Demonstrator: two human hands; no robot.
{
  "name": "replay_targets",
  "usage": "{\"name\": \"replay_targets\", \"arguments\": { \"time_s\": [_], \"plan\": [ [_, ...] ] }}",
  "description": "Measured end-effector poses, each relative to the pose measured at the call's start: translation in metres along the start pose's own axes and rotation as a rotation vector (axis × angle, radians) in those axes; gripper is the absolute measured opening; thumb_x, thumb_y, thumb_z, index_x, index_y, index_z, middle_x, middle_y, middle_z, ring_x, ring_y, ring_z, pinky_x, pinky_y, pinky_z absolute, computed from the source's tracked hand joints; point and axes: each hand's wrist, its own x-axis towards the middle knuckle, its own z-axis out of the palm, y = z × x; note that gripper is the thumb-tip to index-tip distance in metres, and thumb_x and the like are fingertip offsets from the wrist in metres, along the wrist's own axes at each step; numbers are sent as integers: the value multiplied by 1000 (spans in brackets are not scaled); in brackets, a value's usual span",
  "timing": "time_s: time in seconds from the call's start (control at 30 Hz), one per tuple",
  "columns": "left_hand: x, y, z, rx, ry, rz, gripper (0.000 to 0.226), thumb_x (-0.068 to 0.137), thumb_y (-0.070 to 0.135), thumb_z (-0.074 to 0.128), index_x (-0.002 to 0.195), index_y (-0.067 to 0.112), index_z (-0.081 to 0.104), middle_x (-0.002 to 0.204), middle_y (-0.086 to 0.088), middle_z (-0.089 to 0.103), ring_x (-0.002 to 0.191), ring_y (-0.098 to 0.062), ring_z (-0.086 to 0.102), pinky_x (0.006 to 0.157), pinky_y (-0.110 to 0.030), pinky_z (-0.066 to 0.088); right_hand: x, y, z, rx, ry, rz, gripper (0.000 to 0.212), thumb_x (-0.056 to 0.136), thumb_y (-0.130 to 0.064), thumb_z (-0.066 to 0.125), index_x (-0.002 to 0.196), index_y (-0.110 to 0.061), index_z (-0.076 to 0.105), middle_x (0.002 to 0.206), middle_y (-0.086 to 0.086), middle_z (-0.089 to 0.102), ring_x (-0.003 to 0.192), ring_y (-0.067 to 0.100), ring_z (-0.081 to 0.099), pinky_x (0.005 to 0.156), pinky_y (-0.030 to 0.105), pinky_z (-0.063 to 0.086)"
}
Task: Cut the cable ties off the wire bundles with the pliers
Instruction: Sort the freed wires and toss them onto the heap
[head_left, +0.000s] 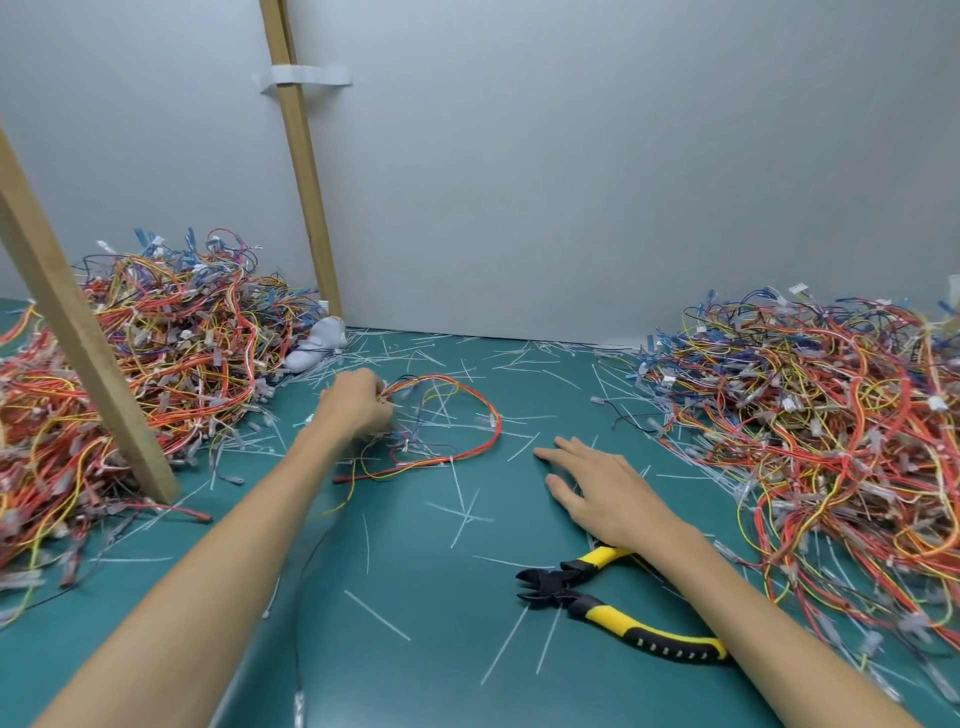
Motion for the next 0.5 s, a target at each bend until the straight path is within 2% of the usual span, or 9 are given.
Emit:
{"name": "replay_targets", "arguments": {
  "time_s": [0.03,0.1,0.17,0.23,0.33,0.4,0.47,0.5],
  "plan": [
    [-3,6,-3,7,6,69,19,84,10,54,92,12,71,92,-16,66,92,-37,61,80,-37,49,-1,-1,0,-25,59,25,47,102,-39,37,149,-31,34,159,1,27,147,19,22,115,36,18],
    [-10,21,-8,76,62,238,22,88,11,52,98,16,70,91,-11,57,95,-37,58,81,-39,46,-3,-3,-4,-37,319,78,45,99,-33,44,143,-25,43,153,4,38,141,23,32,112,37,22],
    [-17,35,-9,143,150,413,24,91,12,53,105,21,69,99,-7,52,102,-34,54,84,-39,41,-5,-6,-13,74,597,75,32,95,-24,53,127,-19,57,132,1,57,123,23,49,102,38,32],
    [-28,51,-11,160,282,564,29,90,8,58,110,26,70,107,-4,54,104,-30,50,82,-37,33,-6,-9,-26,217,731,14,24,93,-16,56,116,-17,62,118,-2,60,111,20,53,96,36,38],
    [-45,72,-15,135,521,806,43,78,-5,61,104,27,74,103,-5,60,97,-30,54,77,-37,33,-4,-18,-50,372,789,-78,20,93,-11,57,111,-15,64,112,-3,58,107,15,53,95,29,41],
    [-53,84,-18,102,632,912,48,73,-6,51,100,25,75,103,-7,62,89,-29,56,74,-36,33,-1,-24,-67,485,777,-110,18,95,-13,58,109,-18,67,108,-6,60,100,8,56,87,21,43],
    [-58,94,-20,60,685,974,48,76,-2,44,100,24,75,107,-8,64,85,-26,55,74,-34,33,2,-28,-83,587,683,-107,18,95,-17,59,109,-24,68,109,-10,63,95,0,58,77,13,44],
    [-60,98,-20,32,701,1002,45,78,-2,44,100,22,75,108,-9,64,85,-25,55,74,-34,34,4,-29,-87,618,604,-103,19,95,-20,60,112,-26,67,110,-12,65,95,-2,60,77,13,44]
  ]
}}
